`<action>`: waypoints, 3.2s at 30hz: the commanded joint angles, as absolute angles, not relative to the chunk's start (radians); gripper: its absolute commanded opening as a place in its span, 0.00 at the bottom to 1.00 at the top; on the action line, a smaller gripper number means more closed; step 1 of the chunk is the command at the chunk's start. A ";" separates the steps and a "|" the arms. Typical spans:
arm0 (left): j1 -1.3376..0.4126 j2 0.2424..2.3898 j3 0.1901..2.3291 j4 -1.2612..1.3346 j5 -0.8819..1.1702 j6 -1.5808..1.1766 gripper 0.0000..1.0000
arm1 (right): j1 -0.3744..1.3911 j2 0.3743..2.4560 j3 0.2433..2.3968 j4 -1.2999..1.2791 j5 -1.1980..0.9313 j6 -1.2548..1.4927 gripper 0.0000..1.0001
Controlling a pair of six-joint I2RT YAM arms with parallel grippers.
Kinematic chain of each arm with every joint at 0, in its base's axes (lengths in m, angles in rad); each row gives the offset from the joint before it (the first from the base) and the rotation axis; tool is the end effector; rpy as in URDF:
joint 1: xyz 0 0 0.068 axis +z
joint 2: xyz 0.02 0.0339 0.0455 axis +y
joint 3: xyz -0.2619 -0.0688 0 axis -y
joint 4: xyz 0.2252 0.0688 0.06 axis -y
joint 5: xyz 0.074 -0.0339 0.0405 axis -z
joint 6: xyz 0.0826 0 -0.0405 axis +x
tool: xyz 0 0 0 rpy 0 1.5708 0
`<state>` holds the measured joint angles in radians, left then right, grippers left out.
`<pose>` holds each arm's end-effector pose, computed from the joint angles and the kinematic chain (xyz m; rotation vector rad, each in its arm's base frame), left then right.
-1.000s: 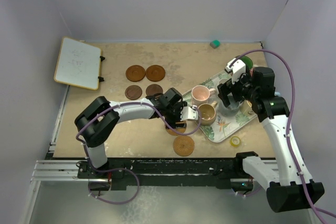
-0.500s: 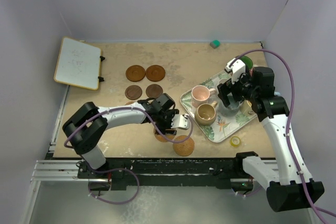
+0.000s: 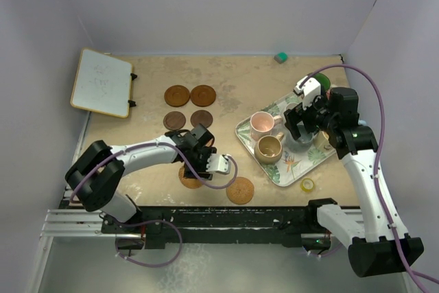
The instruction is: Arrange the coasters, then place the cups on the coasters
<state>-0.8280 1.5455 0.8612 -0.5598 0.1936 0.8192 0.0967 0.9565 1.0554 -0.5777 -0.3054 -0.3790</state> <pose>0.1747 -0.2137 0.1326 2.0872 1.8723 -0.2743 0.2194 0.0462 0.3391 -0.6594 1.9182 0.1351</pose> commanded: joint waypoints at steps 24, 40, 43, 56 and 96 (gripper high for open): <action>-0.596 1.466 0.766 -0.741 0.037 1.033 0.61 | 0.090 0.954 1.060 -0.563 -0.306 -0.393 1.00; -0.592 1.398 0.931 -0.800 0.197 0.934 0.66 | 0.088 0.951 1.060 -0.561 -0.305 -0.393 1.00; -0.597 1.389 0.962 -0.784 0.257 0.898 0.68 | 0.084 0.951 1.059 -0.561 -0.307 -0.394 1.00; -0.876 1.471 1.048 -0.582 0.304 0.776 0.69 | 0.073 0.959 1.056 -0.557 -0.288 -0.397 1.00; -1.129 1.725 0.981 -0.343 0.154 0.611 0.64 | 0.040 0.947 1.059 -0.564 -0.308 -0.397 1.00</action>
<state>-1.1286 1.7706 1.0443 -0.2501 0.2401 0.5362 0.0444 0.9619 1.0550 -0.5777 -0.2977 -0.3866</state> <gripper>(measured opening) 0.641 0.998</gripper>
